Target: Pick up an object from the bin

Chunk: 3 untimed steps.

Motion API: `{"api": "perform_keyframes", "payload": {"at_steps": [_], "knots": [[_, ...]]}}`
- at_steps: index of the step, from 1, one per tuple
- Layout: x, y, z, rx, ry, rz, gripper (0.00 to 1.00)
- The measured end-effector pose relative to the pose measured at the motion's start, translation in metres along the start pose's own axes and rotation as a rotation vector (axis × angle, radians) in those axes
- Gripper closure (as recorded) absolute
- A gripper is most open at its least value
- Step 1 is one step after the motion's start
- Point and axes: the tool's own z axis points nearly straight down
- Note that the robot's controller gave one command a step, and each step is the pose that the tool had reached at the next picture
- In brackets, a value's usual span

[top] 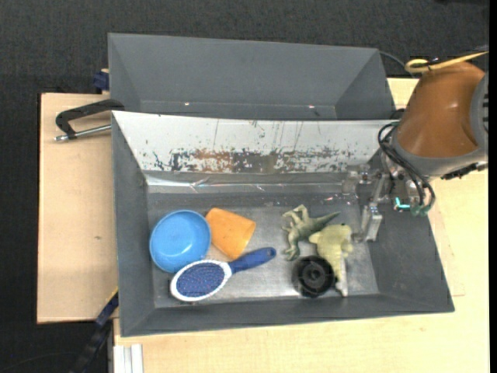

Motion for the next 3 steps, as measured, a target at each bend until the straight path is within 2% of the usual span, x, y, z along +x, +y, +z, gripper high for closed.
{"api": "perform_keyframes", "payload": {"at_steps": [1, 2, 3], "knots": [[0.015, 0.034, 0.067, 0.000, -0.003, -0.292, 0.00], [0.014, 0.033, 0.063, 0.004, -0.007, -0.291, 1.00], [0.006, 0.028, -0.182, 0.009, -0.020, -0.619, 1.00]]}}
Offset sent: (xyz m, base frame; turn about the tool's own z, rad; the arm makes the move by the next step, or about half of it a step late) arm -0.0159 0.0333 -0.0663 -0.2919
